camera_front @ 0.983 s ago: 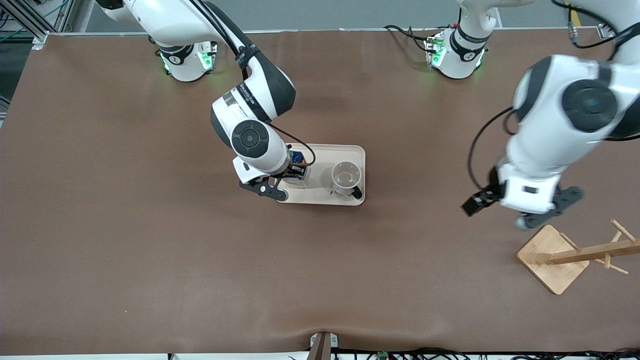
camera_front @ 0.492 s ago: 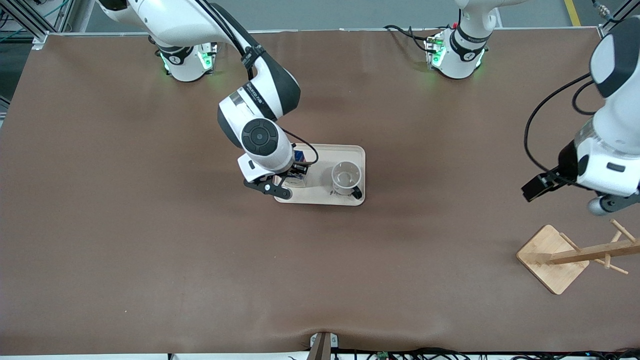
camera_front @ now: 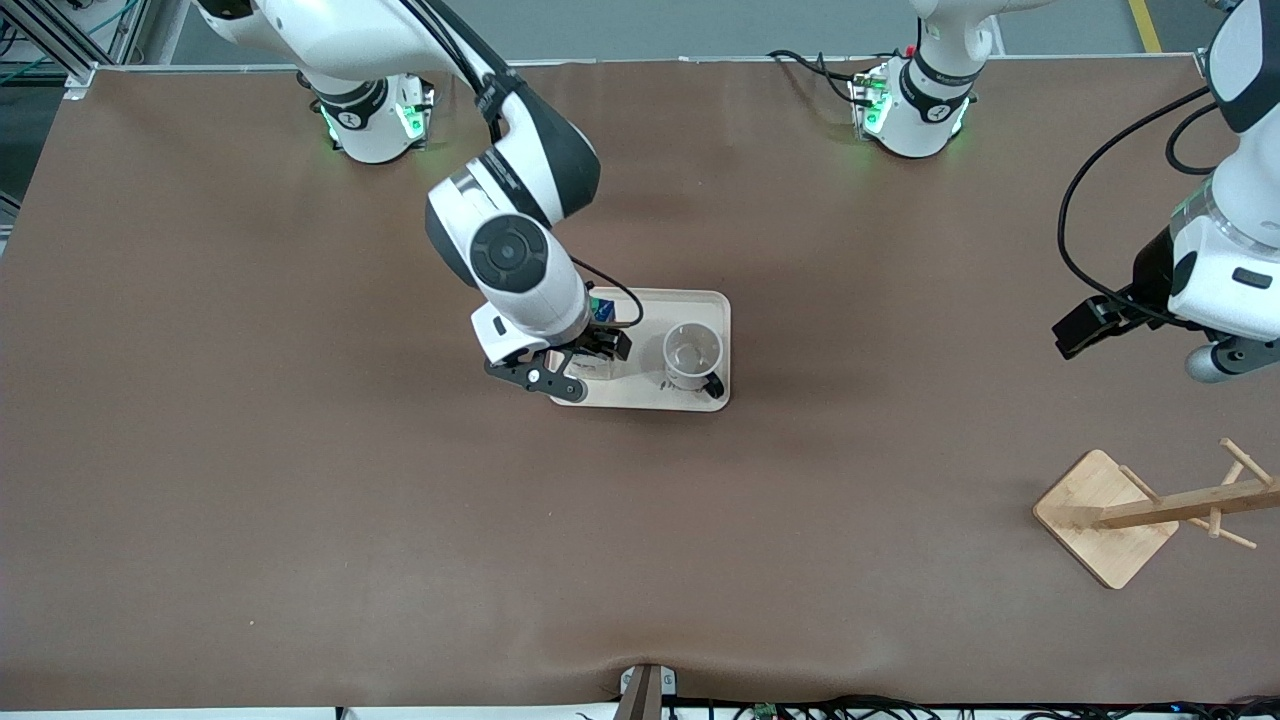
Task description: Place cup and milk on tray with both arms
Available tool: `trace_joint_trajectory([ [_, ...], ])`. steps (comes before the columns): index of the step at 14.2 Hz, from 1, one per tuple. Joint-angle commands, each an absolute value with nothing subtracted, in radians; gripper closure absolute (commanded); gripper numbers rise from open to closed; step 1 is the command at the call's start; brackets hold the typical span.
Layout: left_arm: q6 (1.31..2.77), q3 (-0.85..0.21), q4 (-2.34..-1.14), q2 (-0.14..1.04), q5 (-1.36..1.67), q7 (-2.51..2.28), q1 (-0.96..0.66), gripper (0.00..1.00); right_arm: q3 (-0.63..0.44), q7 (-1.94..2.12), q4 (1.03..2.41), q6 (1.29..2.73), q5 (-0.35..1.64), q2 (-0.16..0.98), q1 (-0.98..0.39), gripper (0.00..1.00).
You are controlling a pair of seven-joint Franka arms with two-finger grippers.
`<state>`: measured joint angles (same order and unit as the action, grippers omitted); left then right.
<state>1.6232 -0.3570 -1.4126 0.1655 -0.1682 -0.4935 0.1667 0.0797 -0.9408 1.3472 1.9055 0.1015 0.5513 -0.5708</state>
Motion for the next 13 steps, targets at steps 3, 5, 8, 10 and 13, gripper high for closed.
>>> trace_joint_trajectory([
  [3,1.602,-0.348,-1.423,0.085,-0.137,-0.466,0.167,0.0,0.075,-0.957,1.24,1.737,0.199,0.48,-0.438,0.0],
  [5,1.551,-0.331,-1.43,0.062,-0.133,-0.401,0.155,0.0,0.075,-0.962,1.166,1.614,0.236,0.477,-0.358,0.0],
  [8,1.454,-0.189,-1.448,0.02,-0.121,-0.272,0.048,0.0,0.072,-0.956,1.131,1.497,0.178,0.408,-0.284,0.0],
  [10,1.451,-0.166,-1.506,-0.03,-0.117,-0.194,0.035,0.0,0.075,-0.79,1.167,1.418,0.059,0.33,-0.239,0.0],
  [13,1.43,-0.118,-1.558,-0.086,-0.114,-0.137,0.006,0.0,0.077,-0.548,1.325,1.404,-0.041,0.208,-0.14,0.0],
])
